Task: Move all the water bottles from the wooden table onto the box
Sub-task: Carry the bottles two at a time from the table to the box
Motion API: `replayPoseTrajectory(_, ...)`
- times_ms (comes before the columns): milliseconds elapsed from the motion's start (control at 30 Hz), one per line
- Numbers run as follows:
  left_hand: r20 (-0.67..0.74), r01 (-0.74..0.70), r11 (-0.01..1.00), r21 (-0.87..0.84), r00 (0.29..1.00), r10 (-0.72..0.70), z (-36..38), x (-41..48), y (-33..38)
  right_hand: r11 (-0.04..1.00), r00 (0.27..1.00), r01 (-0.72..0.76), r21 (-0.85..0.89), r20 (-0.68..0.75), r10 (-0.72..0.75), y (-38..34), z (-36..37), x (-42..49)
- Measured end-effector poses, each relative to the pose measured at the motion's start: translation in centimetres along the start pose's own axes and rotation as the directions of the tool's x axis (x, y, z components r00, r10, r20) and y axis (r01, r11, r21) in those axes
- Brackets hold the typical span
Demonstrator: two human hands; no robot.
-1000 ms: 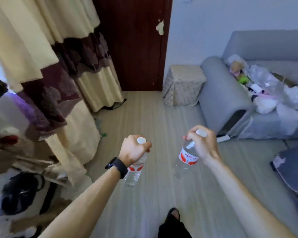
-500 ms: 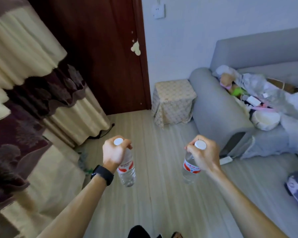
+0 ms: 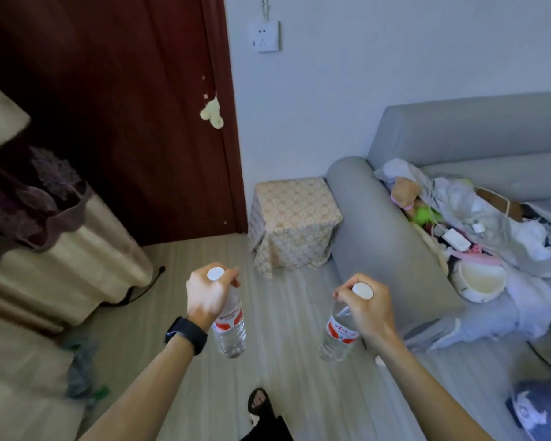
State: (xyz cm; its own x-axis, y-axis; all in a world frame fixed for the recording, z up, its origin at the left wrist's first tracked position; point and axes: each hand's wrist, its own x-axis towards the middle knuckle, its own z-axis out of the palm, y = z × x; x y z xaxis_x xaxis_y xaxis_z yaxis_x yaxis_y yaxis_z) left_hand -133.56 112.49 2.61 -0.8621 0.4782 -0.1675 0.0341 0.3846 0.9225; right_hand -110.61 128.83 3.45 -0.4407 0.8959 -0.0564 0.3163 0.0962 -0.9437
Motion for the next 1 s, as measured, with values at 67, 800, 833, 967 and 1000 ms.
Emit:
replayPoseTrajectory(67, 0.024, -0.014, 0.999, 0.032, 1.0, 0.013, 2.4, 4.0, 1.6, 1.0, 1.0, -0.011, -0.01, 0.0, 0.011, -0.3, 0.0, 3.9)
replayPoseTrajectory(800, 0.015, 0.128, 0.962, 0.24, 0.991, -0.136, 24.6, 33.8, 10.6, 0.982, 0.984, 0.028, -0.187, 0.179, 0.006, 3.1, 0.5, 43.2)
replayPoseTrajectory(833, 0.006, 0.152, 0.959, 0.238, 0.988, -0.157, 25.2, 35.1, 10.5, 0.98, 0.982, 0.034, -0.195, 0.187, 0.003, 3.2, 0.8, 44.9)
replayPoseTrajectory(967, 0.015, 0.24, 0.939, 0.248, 0.968, -0.251, 28.0, 41.0, 9.4, 0.964, 0.967, -0.031, -0.265, 0.237, 0.097, 4.1, 2.9, 52.0)
replayPoseTrajectory(1000, 0.028, 0.252, 0.932, 0.262, 0.963, -0.268, 28.8, 42.5, 9.0, 0.959, 0.961, -0.044, -0.281, 0.25, 0.118, 4.5, 3.5, 53.7)
